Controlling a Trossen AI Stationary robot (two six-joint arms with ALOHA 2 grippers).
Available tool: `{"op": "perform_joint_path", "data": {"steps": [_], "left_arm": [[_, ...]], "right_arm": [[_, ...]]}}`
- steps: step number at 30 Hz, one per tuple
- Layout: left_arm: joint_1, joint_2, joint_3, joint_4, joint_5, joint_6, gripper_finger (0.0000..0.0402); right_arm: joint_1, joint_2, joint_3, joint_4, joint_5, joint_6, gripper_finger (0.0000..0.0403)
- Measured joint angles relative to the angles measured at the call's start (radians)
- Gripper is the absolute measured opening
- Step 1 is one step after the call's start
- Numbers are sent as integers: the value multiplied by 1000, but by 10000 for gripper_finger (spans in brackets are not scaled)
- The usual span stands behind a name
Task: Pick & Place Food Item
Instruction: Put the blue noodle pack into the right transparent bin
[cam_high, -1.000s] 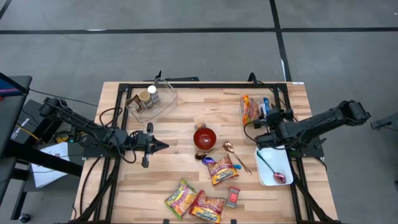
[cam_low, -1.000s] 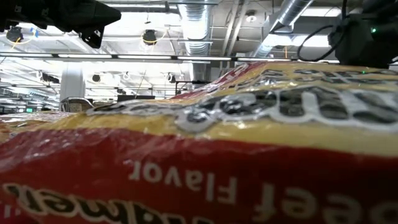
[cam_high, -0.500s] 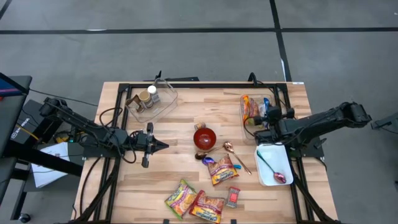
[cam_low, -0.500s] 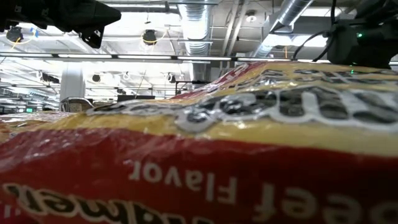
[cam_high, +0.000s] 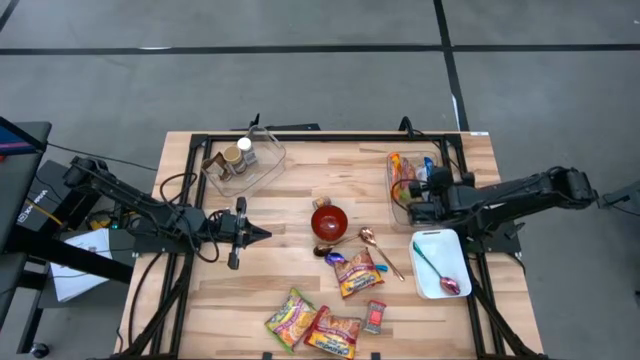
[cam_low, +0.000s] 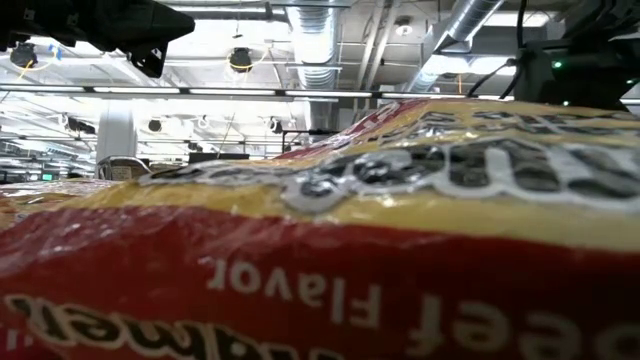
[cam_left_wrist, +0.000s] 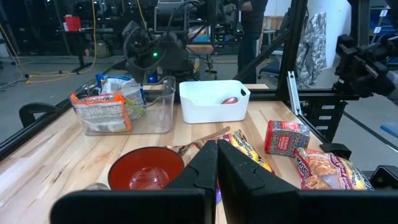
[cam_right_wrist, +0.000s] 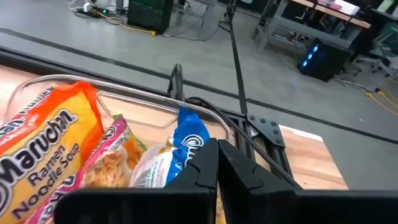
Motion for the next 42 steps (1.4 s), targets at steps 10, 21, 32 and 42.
{"op": "perform_joint_path", "data": {"steps": [10, 21, 32, 42], "left_arm": [[0, 0, 0, 0, 0, 0, 3], [0, 0, 0, 0, 0, 0, 3], [0, 0, 0, -1, 0, 0, 3], [0, 0, 0, -1, 0, 0, 3]], "right_arm": [[-133, 0, -30, 289, -71, -323, 0], [-240, 0, -49, 469, -192, -527, 0], [-279, 3, -49, 539, -246, -627, 0], [-276, 4, -56, 539, -239, -646, 0]]}}
